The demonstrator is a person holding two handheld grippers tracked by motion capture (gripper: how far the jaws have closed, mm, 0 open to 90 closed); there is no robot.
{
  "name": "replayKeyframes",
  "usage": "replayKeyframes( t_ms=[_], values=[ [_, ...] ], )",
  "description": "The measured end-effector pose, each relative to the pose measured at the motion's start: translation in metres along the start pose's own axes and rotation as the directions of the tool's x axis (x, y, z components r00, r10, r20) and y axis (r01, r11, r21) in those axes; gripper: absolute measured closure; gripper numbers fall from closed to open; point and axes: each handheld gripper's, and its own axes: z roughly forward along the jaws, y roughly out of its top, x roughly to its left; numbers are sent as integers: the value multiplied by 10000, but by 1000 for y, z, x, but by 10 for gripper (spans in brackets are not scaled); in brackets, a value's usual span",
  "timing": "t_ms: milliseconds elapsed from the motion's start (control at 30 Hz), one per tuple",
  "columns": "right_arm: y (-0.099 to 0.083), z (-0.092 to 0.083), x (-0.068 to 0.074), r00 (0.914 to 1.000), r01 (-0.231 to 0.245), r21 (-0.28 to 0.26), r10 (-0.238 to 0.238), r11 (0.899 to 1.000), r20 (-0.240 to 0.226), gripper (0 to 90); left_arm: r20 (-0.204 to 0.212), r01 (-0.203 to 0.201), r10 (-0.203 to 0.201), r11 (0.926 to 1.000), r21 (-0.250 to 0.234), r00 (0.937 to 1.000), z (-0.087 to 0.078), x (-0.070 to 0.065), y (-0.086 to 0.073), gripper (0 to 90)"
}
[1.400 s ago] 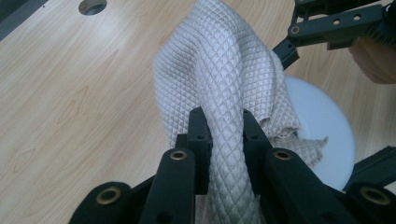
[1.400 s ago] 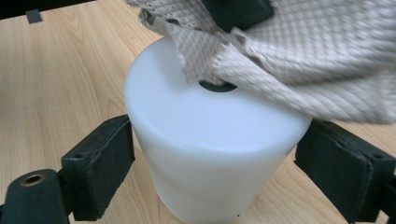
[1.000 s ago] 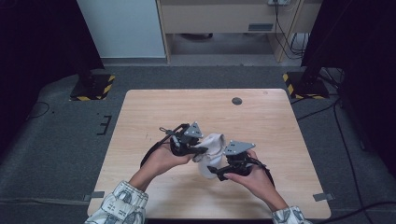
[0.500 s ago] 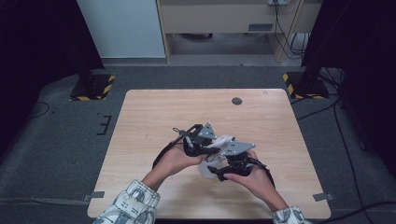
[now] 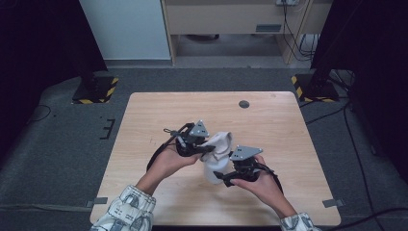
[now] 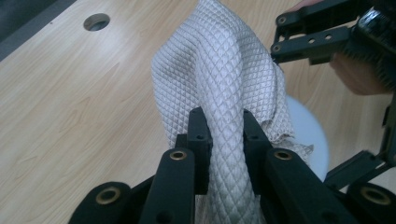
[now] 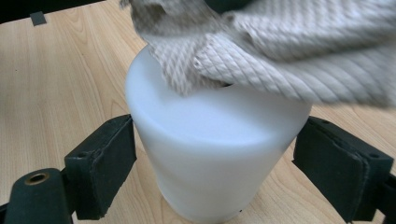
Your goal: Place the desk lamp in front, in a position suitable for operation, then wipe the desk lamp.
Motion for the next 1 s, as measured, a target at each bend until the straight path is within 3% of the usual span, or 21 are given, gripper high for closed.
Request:
replayKeyframes(
  t_ms=[133,333,367,667,867,1000],
  values=[
    [0,0,0,10000,-11,3,11,10000,-10,134,-151,222,-221,9997,50,9996,-5,8,-10,784],
    [0,0,0,10000,-19,3,19,10000,16,136,-241,328,-325,9994,136,9992,-11,9,-27,783],
    [0,0,0,10000,-17,1,17,10000,6,135,-272,513,-514,9987,-57,9983,-12,8,-31,783],
    [0,0,1,10000,-33,0,33,10000,38,134,-276,911,-925,9947,-478,9953,-22,5,-58,782],
    [0,2,1,10000,-53,-8,53,10000,55,132,-65,1008,-1011,9944,-305,9949,-13,2,-73,781],
    [0,3,1,10000,-68,44,68,10000,46,130,77,1107,-1108,9938,74,9938,2,6,-84,781]
  ],
)
